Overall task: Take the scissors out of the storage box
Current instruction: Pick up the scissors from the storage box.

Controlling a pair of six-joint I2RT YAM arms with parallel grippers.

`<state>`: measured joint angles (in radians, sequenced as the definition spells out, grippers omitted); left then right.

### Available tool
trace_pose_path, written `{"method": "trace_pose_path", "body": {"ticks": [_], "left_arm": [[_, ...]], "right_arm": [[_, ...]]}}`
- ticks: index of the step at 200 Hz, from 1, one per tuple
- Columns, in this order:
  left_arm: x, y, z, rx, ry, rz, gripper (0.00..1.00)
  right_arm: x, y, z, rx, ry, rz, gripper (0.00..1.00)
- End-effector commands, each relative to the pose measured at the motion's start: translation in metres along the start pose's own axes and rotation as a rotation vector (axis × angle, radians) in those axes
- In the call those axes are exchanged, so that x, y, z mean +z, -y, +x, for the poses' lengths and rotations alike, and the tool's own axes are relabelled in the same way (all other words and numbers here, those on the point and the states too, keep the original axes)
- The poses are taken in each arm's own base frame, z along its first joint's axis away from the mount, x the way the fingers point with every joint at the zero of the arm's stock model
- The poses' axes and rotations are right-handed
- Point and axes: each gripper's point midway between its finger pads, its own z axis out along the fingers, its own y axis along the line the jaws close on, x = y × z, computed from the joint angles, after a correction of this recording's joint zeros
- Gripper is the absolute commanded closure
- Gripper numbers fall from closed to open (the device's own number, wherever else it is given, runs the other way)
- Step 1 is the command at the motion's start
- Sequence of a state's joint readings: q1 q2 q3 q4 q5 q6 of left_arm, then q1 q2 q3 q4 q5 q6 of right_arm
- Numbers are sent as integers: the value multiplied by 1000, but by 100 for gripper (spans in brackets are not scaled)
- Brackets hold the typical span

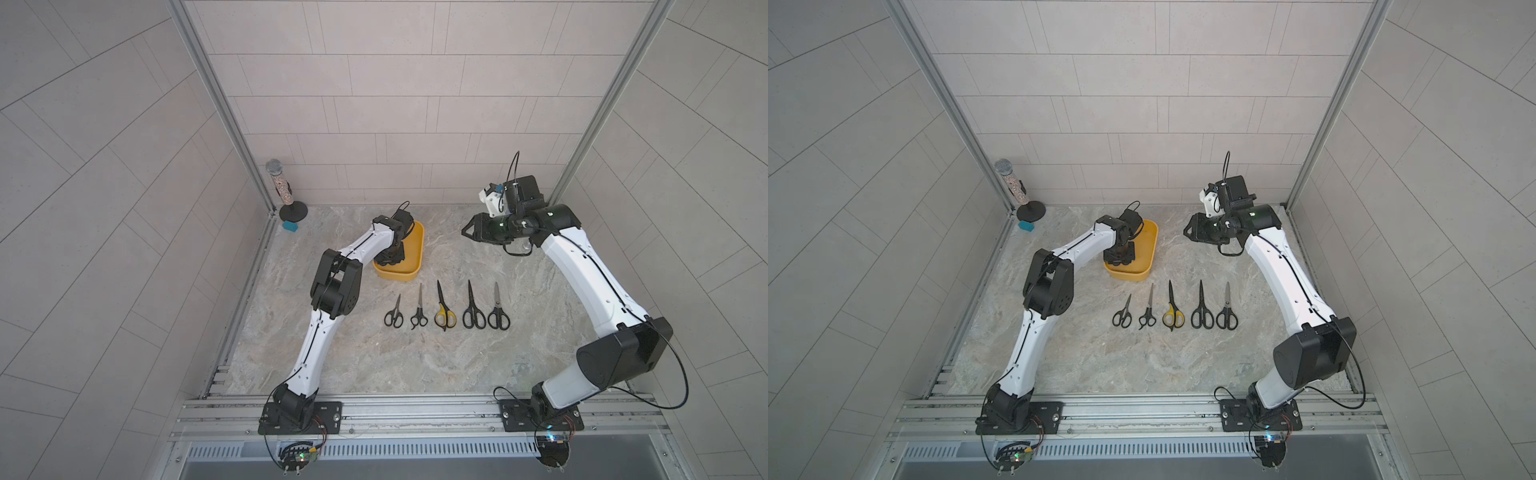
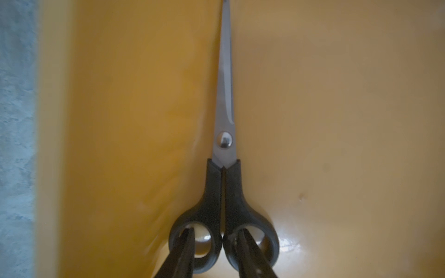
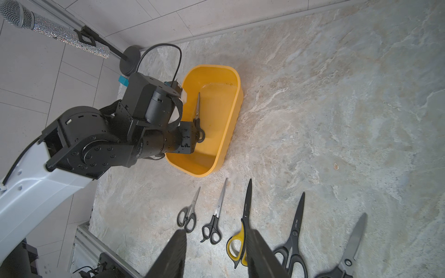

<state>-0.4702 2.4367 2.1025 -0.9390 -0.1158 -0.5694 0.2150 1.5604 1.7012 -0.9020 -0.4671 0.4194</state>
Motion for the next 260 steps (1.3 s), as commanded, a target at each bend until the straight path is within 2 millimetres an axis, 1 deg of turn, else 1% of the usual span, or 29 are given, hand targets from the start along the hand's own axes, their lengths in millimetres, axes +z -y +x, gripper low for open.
{"method": "trace_pose_path", "body": {"ticks": [1,30,47,60,76,82,86,95,107,121,141,170,197,242,260], "left_arm": [[26,-4,22,51,-97,-9,69],[38,-5,31,71,-150,0,78],[44,-6,37,74,-182,4,79],[46,-6,39,80,-190,7,86],[45,-4,36,90,-182,12,91],[44,-4,34,101,-175,14,97],[40,-4,31,106,-166,14,100],[30,-2,22,122,-127,18,100],[11,1,4,143,-49,30,100],[-9,6,-11,166,12,48,100],[-27,8,-22,182,57,53,100],[-40,7,-27,188,82,55,100],[-54,8,-25,202,102,54,100],[-95,10,-27,201,171,95,100],[-111,8,-25,202,182,108,100]], "right_arm": [[-3,1,3,4,-4,-1,54],[-5,1,1,8,2,-3,54],[-6,0,0,9,6,-8,54],[-6,-1,-1,8,8,-11,54],[-7,-2,-3,9,10,-13,54],[-7,-2,-3,9,11,-13,54],[-7,-2,-3,10,11,-13,54],[-8,-3,-4,10,15,-14,54],[-8,-3,-4,12,14,-12,54],[-7,-3,-6,13,18,-15,54],[-6,-5,-7,17,22,-24,54],[-6,-5,-8,18,22,-27,54],[-7,-5,-8,16,23,-27,54],[-6,-6,-8,17,22,-30,54],[-7,-7,-8,14,24,-32,54]]}}
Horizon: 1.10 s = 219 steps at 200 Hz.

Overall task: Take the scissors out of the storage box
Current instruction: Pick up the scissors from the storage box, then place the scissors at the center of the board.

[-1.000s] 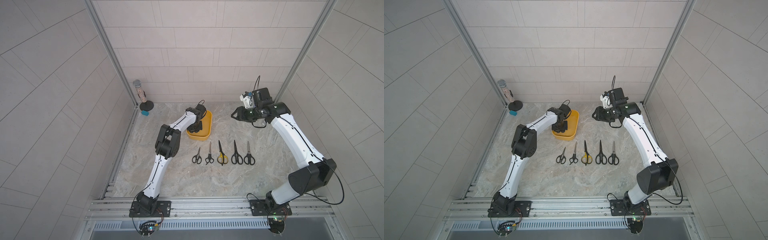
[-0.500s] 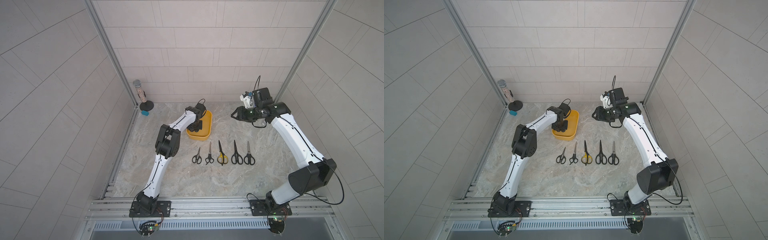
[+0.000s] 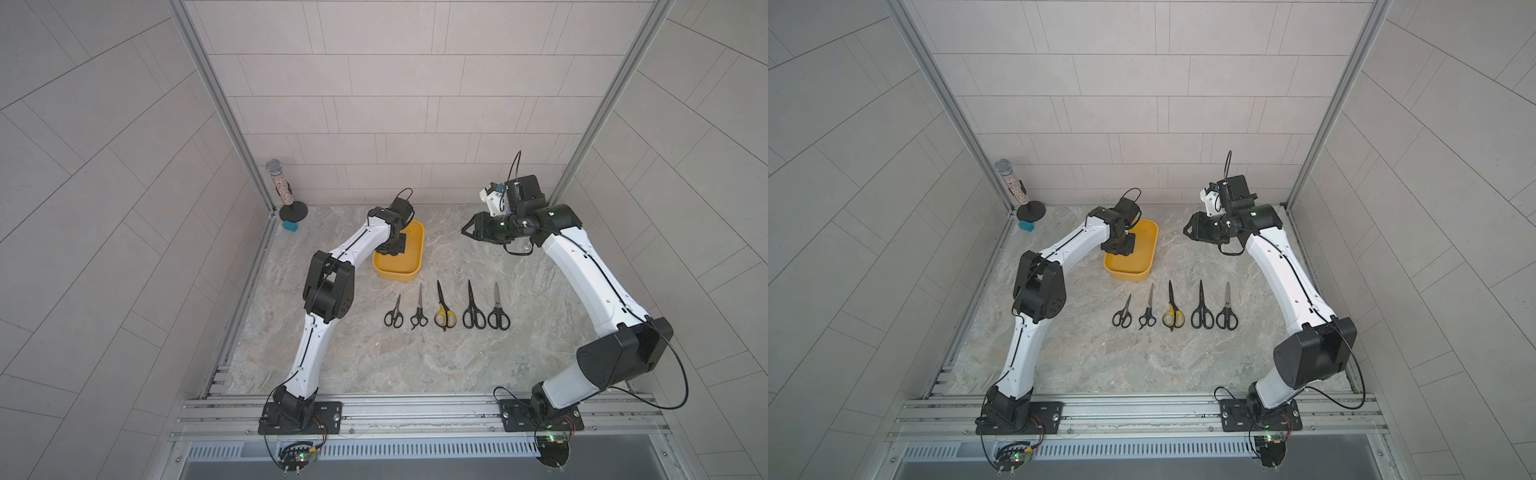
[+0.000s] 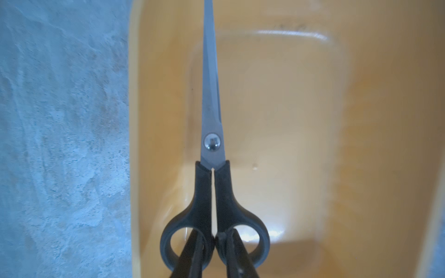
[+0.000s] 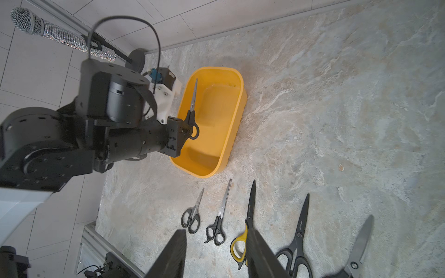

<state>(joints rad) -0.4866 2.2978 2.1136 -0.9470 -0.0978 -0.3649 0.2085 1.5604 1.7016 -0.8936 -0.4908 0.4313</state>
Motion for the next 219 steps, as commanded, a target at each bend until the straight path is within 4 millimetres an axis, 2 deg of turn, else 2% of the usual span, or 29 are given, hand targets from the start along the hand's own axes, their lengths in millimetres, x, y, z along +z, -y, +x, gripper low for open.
{"method": "trace_pose_path", "body": {"ticks": [1,20,46,62,93,118,142,182,219], "left_arm": [[-40,-1,-8,11,66,17,100],[-57,-7,0,4,79,15,100],[-80,-20,21,-3,88,14,100],[-91,-30,42,-19,77,21,100],[-100,-45,99,-56,28,47,100],[-92,-59,146,-70,-21,32,100],[-76,-63,183,-73,-78,38,100],[-51,-66,219,-97,-125,25,100],[-26,-60,231,-103,-144,53,100]], "right_arm": [[-6,-5,-6,-1,22,-11,54],[-7,-4,-7,-4,24,-2,54],[-7,-7,-6,-11,23,-4,54],[-6,-10,-4,-20,20,-4,54],[-2,-17,-2,-36,11,-8,54],[3,-27,-1,-57,2,-15,54],[9,-36,3,-76,-13,-18,54],[14,-44,5,-86,-21,-23,54],[16,-50,7,-100,-28,-30,54]]}}
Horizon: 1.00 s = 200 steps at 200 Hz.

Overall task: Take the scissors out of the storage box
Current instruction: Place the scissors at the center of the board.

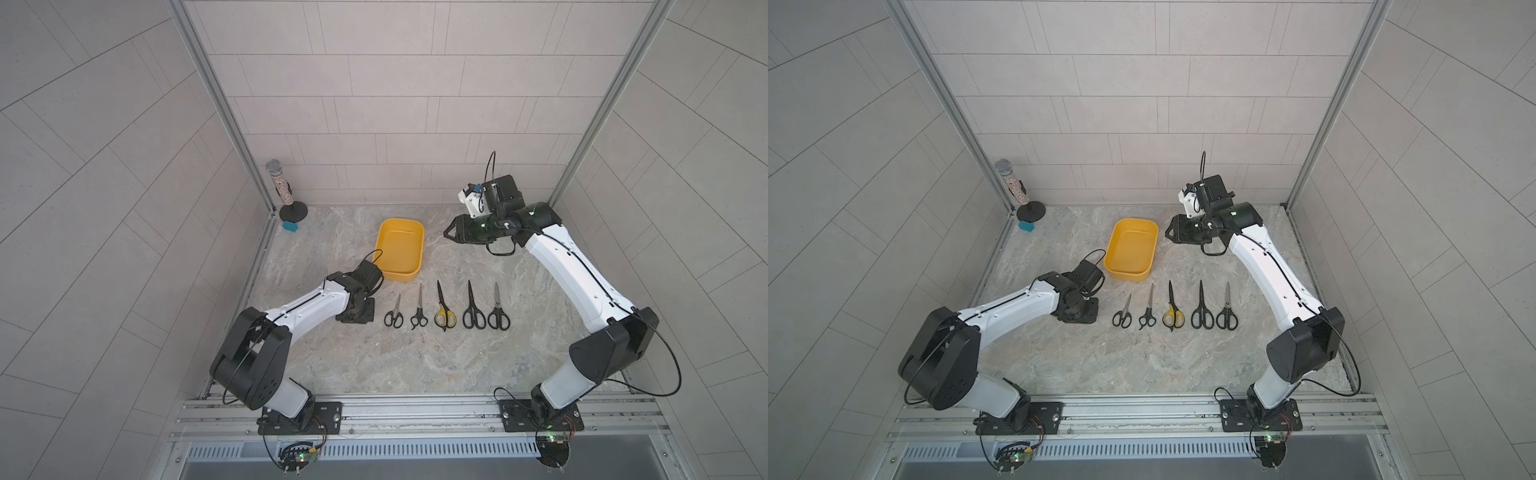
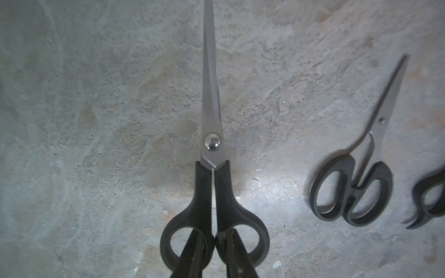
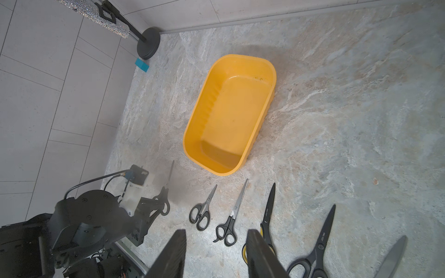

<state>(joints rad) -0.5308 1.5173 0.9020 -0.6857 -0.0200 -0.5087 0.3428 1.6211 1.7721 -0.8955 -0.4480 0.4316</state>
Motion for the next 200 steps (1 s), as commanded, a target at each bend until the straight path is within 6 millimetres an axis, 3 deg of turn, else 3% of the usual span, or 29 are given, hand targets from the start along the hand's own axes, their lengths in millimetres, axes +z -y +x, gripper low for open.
{"method": "trace_pose_path", "body": {"ticks": [1,44,81,119,134,144,161,200], "left_arm": [[10,12,-9,-21,38,45,100],[20,25,-12,10,8,55,100],[31,24,-1,5,-48,48,100],[31,30,0,11,-60,61,100],[31,29,-1,13,-68,47,82],[30,29,-2,8,-67,41,78],[29,29,-4,2,-64,38,73],[23,27,-10,6,-47,24,73]], "right_arm": [[-5,-6,-3,-4,13,6,54],[-6,-6,-2,-9,12,12,54],[-7,-6,-2,-12,15,16,54],[-7,-6,-2,-16,13,19,54],[-7,-6,-3,-15,14,18,54],[-7,-5,-3,-15,15,18,54],[-8,-6,-2,-17,16,19,54],[-10,-4,-2,-17,19,24,54]]}}
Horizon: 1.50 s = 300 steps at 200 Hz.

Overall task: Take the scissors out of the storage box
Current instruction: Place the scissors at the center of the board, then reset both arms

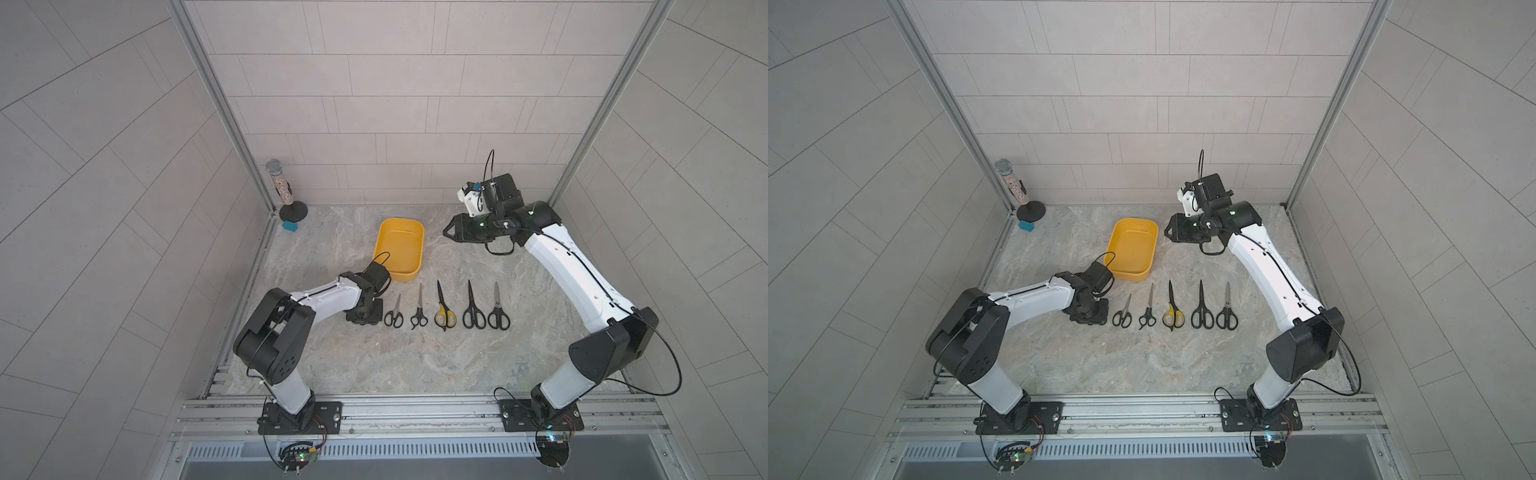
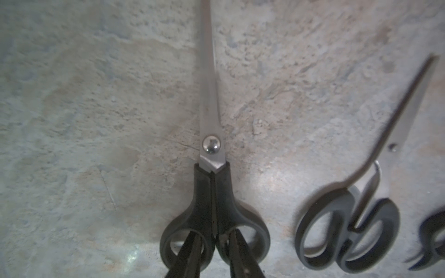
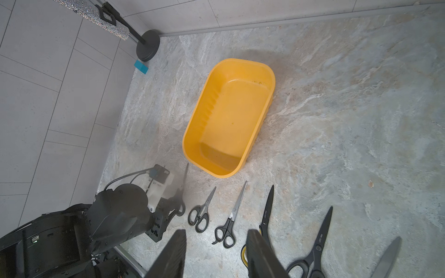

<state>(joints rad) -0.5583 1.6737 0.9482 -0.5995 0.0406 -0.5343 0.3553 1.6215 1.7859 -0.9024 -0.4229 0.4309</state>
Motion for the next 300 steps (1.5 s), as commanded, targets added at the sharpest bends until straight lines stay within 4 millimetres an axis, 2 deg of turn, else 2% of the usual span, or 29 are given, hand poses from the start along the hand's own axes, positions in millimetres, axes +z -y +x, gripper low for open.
{"method": "trace_pose_path", "body": {"ticks": [1,31,49,63,67,71,74,77,104,107,115,117,120,150,166,182,197,209,225,245,258,272,278,300], "left_arm": [[-8,-1,-4,3,5,-23,73],[-22,-6,-12,-2,44,-50,66],[-35,-4,-17,-2,70,-38,66],[-45,-1,-22,0,90,-26,59],[-49,-1,-24,1,96,-24,55],[-52,0,-26,4,105,-21,30],[-55,0,-28,3,112,-21,7],[-58,0,-30,6,121,-23,1],[-88,-1,-55,19,248,-37,0],[-92,-2,-58,17,265,-40,0],[-103,-3,-67,23,302,-50,0],[-106,-3,-70,26,310,-50,0],[-110,-3,-73,32,322,-52,0],[-142,-6,-108,67,411,-86,0],[-160,-17,-130,51,475,-120,0],[-176,-39,-152,12,567,-166,0],[-189,-74,-166,-60,667,-239,0],[-186,-99,-168,-91,710,-245,0],[-175,-132,-165,-127,751,-243,0],[-160,-160,-154,-105,788,-279,0],[-145,-167,-149,-79,799,-281,0],[-127,-169,-145,-54,816,-276,0],[-120,-170,-144,-53,829,-275,0],[-106,-172,-142,-49,905,-277,0]], "right_arm": [[-8,-2,-1,-6,10,10,54],[-9,-2,-1,-7,11,10,54],[-8,-1,-1,-8,10,12,54],[-7,0,-1,-9,10,18,54],[-6,2,-1,-9,9,24,54],[-7,3,-1,-11,12,29,54],[-8,4,-1,-11,13,34,54],[-8,5,-2,-10,15,40,53],[-17,27,-8,4,47,110,48],[-18,31,-9,7,50,120,35],[-22,40,-11,15,63,144,13],[-23,43,-12,18,66,152,5],[-25,47,-13,23,70,162,0],[-45,91,-20,69,123,283,0],[-63,122,-22,87,175,400,0],[-85,156,-20,112,254,528,0],[-102,186,-15,99,357,649,0],[-105,205,-7,20,439,725,0],[-100,225,9,-81,517,799,0],[-80,261,39,-8,531,835,0],[-60,274,55,9,532,823,0],[-50,282,63,11,593,819,0],[-41,287,73,4,593,817,0],[-27,295,79,-31,629,818,0]]}}
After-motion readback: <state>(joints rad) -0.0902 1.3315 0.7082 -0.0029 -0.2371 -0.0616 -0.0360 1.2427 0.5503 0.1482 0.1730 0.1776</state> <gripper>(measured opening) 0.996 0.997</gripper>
